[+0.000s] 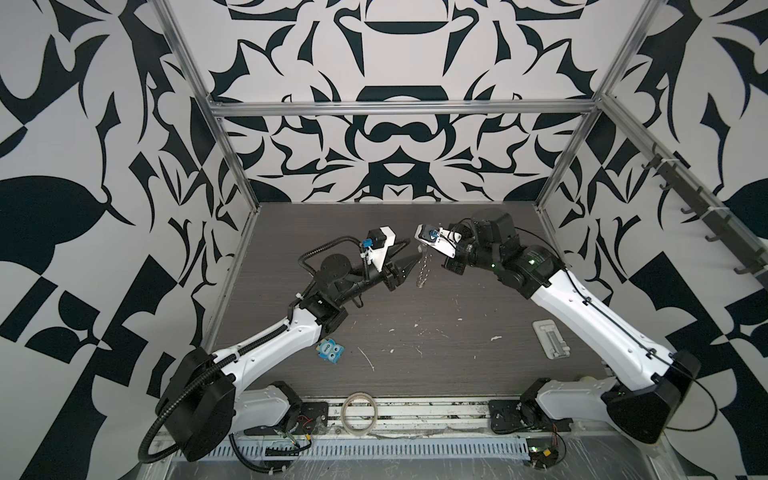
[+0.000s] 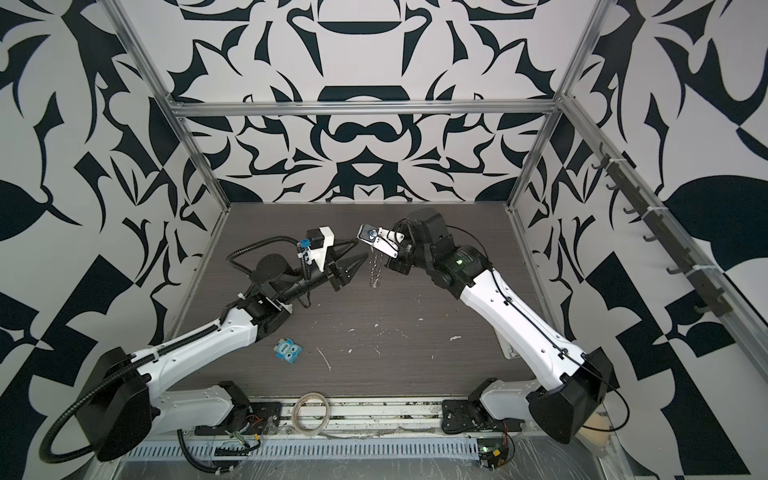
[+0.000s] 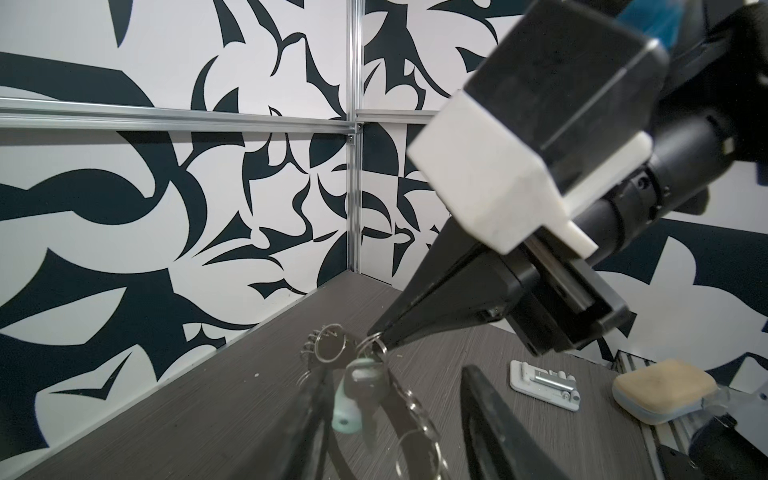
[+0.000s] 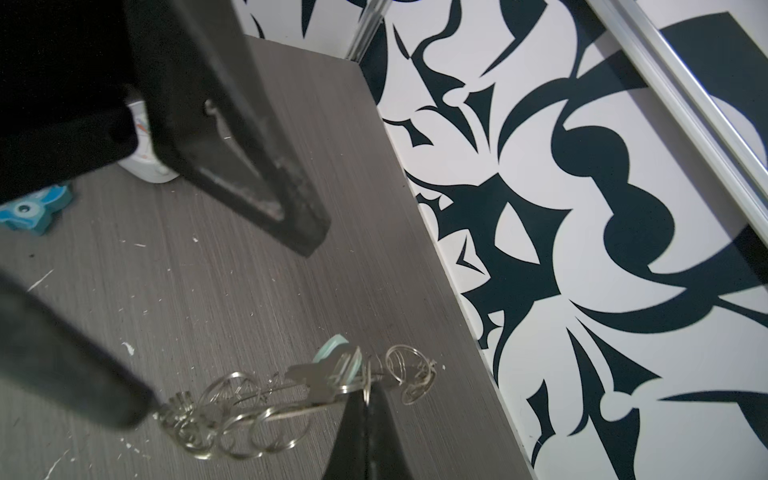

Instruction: Remove the keys from the keyring

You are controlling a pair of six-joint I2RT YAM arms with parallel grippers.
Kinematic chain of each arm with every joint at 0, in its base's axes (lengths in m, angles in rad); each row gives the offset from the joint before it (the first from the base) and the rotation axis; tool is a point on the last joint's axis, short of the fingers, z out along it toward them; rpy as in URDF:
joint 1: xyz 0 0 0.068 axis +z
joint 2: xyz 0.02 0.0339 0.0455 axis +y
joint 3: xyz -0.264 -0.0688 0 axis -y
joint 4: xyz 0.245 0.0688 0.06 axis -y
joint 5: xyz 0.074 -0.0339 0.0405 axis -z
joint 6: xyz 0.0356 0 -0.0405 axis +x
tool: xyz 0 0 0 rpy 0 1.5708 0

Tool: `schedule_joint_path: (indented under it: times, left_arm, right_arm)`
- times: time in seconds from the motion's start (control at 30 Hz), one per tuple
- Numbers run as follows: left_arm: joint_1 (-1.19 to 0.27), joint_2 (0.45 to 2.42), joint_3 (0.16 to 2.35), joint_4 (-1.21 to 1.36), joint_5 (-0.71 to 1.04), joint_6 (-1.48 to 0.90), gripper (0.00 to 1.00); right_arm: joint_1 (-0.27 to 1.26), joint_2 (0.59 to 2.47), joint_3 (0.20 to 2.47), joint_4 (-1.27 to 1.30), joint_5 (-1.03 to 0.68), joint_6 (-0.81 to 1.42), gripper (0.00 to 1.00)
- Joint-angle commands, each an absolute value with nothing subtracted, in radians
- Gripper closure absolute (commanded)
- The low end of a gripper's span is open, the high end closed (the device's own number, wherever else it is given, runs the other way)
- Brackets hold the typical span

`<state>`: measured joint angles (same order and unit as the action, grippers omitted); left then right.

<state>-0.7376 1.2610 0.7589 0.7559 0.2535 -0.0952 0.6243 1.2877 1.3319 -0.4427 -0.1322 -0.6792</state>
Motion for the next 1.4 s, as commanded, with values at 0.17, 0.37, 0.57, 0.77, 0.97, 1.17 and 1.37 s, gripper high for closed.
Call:
schedule_joint_path:
  times: [0.17, 0.37, 0.57, 0.77, 0.97, 1.17, 1.37]
  left_arm:
    - [-0.753, 1.373, 0.779, 0.862, 0.227, -0.056, 0.61]
    - [-0.755, 1.373, 0.776, 0.894, 0.21, -0.026, 0.68]
    - [-0.774, 1.354, 0.752, 0.964, 0.205, 0.031, 0.7]
    - [-0.787, 1.332, 0.745, 0.967, 0.182, 0.071, 0.69]
    - [-0.795, 1.319, 0.733, 0.993, 0.159, 0.074, 0.68]
    - [-0.796, 1.313, 0.744, 0.963, 0.154, 0.067, 0.63]
    - [-0.796, 1.332, 0.767, 0.939, 0.14, 0.058, 0.8]
  right_arm:
    - [0.646, 1.182, 1.258, -0.215, -0.062, -0.589, 1.0]
    - [0.656, 1.17, 1.257, -0.228, -0.086, -0.594, 1.0]
    - [0.661, 1.173, 1.256, -0.239, -0.083, -0.598, 1.0]
    - [0.67, 1.18, 1.256, -0.242, -0.083, -0.598, 1.0]
    - [0.674, 1.184, 1.256, -0.237, -0.082, -0.601, 1.0]
    - [0.676, 1.18, 1.254, -0.239, -0.083, -0.605, 1.0]
    - [0.683, 1.171, 1.249, -0.244, -0.098, -0.614, 1.0]
